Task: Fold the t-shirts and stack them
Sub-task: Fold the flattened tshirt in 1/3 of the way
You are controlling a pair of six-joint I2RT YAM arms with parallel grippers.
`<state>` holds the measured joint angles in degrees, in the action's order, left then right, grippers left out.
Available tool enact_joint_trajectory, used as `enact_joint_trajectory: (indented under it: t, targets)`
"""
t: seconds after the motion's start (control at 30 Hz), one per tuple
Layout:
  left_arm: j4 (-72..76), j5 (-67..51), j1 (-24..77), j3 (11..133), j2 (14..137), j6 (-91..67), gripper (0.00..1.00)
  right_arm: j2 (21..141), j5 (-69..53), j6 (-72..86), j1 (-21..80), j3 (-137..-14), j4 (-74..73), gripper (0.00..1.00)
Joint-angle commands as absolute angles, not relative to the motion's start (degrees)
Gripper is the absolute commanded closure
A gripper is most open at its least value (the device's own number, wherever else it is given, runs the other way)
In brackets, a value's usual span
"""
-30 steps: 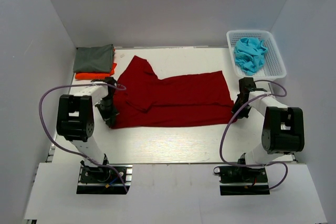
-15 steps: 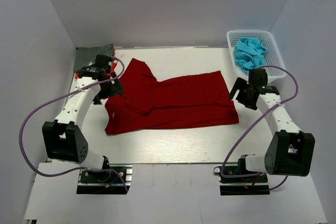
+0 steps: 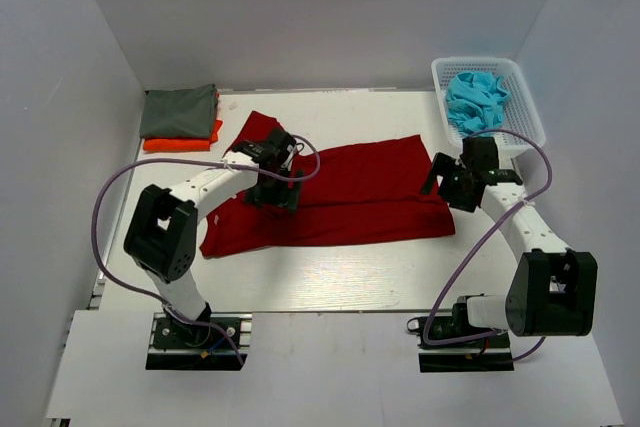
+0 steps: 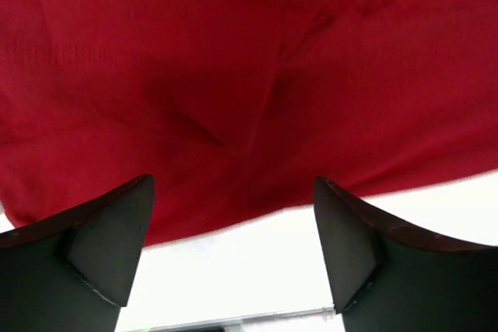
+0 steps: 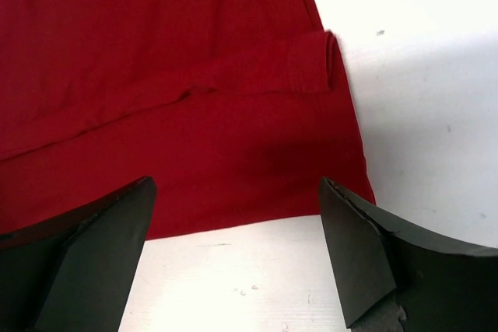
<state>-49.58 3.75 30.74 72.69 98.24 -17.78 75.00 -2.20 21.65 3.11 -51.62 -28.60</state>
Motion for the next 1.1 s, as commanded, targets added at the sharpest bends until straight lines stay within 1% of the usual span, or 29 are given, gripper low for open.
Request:
enact_joint_trajectory:
  t: [0.0,0.03,0.13,0.17,0.33,0.4,0.43,0.47,0.73,0.87,1.07]
  targets:
    - [-45.26,5.34,30.76,73.38,99.39,-15.21,0.09,74.44,-3.16,22.76,3.25,-50.19,-26.37,0.10]
    - [-46.05,6.41,30.76,73.91,100.45,-15.21,0.18,74.44,-3.16,23.02,3.08,-50.10,-26.19,0.10]
    - [-46.58,7.65,30.76,76.10,104.32,-13.89,0.26,74.18,-2.11,23.29,2.99,-49.40,-25.76,0.10]
    - [-46.58,7.65,30.76,76.11,104.85,-13.28,0.31,74.01,-1.59,23.20,2.99,-49.22,-26.01,0.10]
    - [-47.72,7.65,30.76,76.11,105.47,-12.13,0.50,74.35,-0.26,23.20,2.90,-50.01,-26.63,0.10]
    - [-47.72,8.17,30.76,76.11,104.94,-10.64,0.80,74.27,-0.26,23.12,2.90,-49.66,-26.63,0.10]
    - [-47.72,9.13,30.76,76.11,104.94,-10.63,0.98,74.35,-0.26,23.20,2.90,-49.40,-26.63,0.10]
    - [-47.72,9.84,30.76,76.98,104.94,-10.63,1.00,74.44,-0.26,23.29,2.81,-49.39,-26.28,0.10]
    - [-47.72,12.56,30.76,84.28,109.68,-2.75,1.00,76.11,-0.88,22.41,2.73,-50.01,-26.63,0.10]
    - [-51.49,13.35,30.76,91.38,114.50,1.40,1.00,77.07,-0.70,21.80,2.73,-50.18,-26.28,0.10]
    - [-49.49,18.36,31.29,94.30,116.71,5.79,1.00,79.45,-1.49,21.45,2.90,-51.06,-26.54,0.10]
